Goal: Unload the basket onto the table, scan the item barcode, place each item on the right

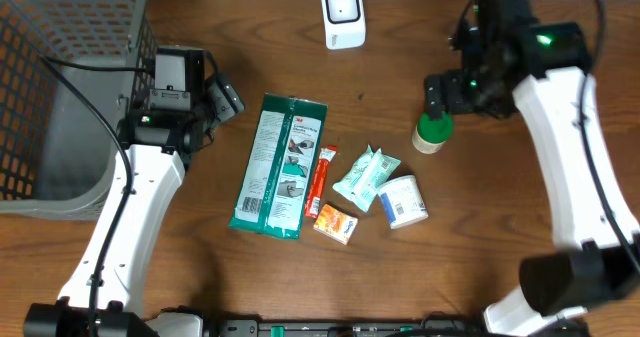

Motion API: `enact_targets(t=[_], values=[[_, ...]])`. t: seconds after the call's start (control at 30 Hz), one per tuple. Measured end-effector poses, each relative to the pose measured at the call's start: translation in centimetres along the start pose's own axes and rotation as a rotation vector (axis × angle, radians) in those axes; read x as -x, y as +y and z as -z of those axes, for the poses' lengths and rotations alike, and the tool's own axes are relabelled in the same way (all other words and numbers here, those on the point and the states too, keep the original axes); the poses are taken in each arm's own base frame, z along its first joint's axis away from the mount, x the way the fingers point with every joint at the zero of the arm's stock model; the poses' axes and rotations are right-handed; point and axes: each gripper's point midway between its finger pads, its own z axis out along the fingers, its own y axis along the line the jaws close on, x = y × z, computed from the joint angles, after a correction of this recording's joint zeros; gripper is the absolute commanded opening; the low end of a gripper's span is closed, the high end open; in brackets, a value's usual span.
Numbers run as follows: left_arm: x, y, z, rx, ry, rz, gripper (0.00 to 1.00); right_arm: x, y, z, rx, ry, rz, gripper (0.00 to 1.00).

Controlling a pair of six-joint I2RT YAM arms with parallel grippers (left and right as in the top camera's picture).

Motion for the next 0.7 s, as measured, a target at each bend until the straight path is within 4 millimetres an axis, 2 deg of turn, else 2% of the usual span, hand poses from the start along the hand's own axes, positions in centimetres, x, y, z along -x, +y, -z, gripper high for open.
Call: enact_targets(t=[0.03,0.1,0.27,0.47,0.7], values=[[0.0,0.0,0.0,0.000,0.000,0.000,0.85,0.0,0.0,-0.7,0.000,0.017,-0.003,0.93],[0.0,0.0,0.0,0.000,0.000,0.000,0.85,0.0,0.0,-2.9,-0.001,0.080,-0.016,0.93],[0.0,0.0,0.0,0.000,0.000,0.000,0.85,-0.4,-0.1,-6.9,-0.006,0.188,-0.021,0.90],[0.0,0.0,0.0,0.000,0.000,0.000,0.85,-0.9,-0.5,-12.7,-0.023,0.305,-0.028,0.89],[0.0,0.0,0.0,0.000,0.000,0.000,0.85,-1.6,-0.6,-16.2,-0.025,0.373,-0.033,0.92]])
